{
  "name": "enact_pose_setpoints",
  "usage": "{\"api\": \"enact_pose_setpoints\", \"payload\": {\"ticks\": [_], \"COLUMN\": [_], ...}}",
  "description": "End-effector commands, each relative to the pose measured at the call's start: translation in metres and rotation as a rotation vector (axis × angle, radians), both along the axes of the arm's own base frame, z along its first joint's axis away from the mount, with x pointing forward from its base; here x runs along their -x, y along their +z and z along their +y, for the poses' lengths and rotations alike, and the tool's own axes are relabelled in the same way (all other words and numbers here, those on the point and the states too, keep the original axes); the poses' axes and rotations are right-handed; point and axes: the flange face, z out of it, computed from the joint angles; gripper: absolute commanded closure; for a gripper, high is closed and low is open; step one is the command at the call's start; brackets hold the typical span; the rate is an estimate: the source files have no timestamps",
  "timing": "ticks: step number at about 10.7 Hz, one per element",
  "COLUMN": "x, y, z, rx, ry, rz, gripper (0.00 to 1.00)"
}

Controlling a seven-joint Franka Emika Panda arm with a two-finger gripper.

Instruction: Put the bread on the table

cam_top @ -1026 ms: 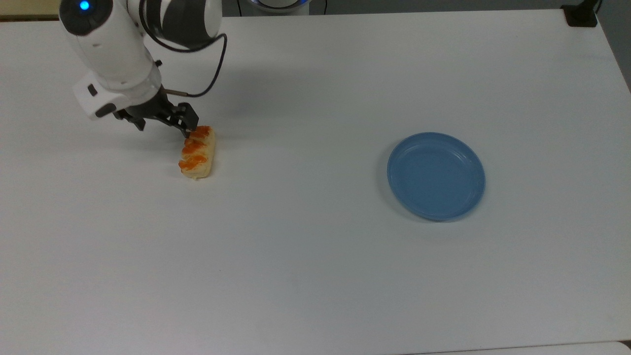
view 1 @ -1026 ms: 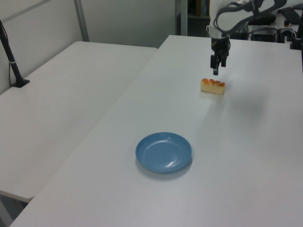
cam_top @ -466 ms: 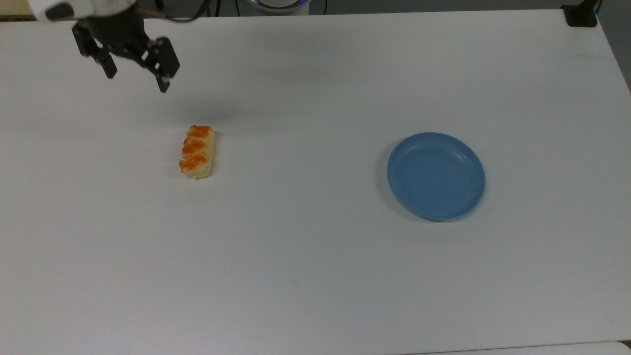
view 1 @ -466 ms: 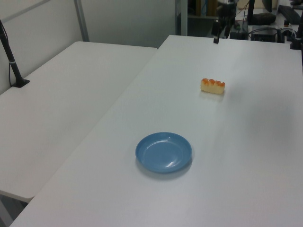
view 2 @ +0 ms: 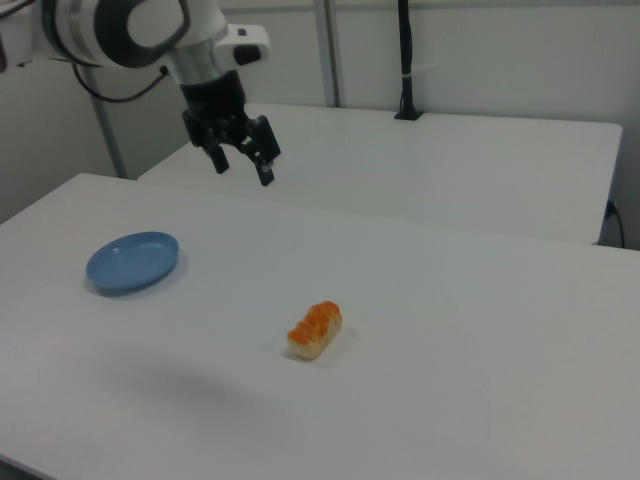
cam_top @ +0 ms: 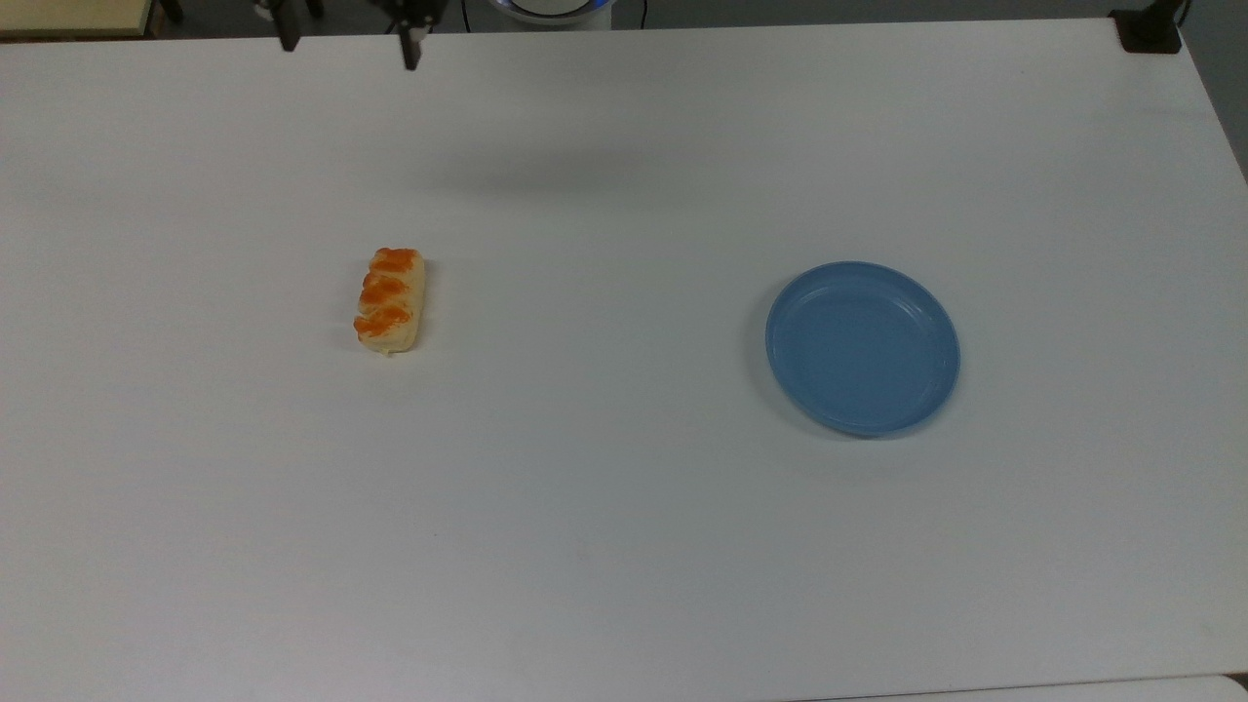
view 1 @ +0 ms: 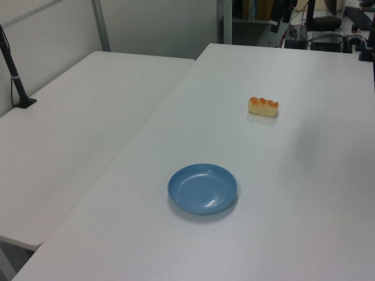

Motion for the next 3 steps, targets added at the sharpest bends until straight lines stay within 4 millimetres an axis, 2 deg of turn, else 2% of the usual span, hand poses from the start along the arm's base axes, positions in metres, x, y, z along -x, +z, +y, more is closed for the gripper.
{"api": "enact_pose_setpoints", "payload": {"ticks": [1,3], "x": [0.0051,0.0033], "y": [-0.0014,-0.0055], "z": [0.0211,0.0272], "rx": [-0.002,0.003], "ry": [0.037,0.076], "rz": [0.015,0.024], "gripper": [0.00,0.00]}}
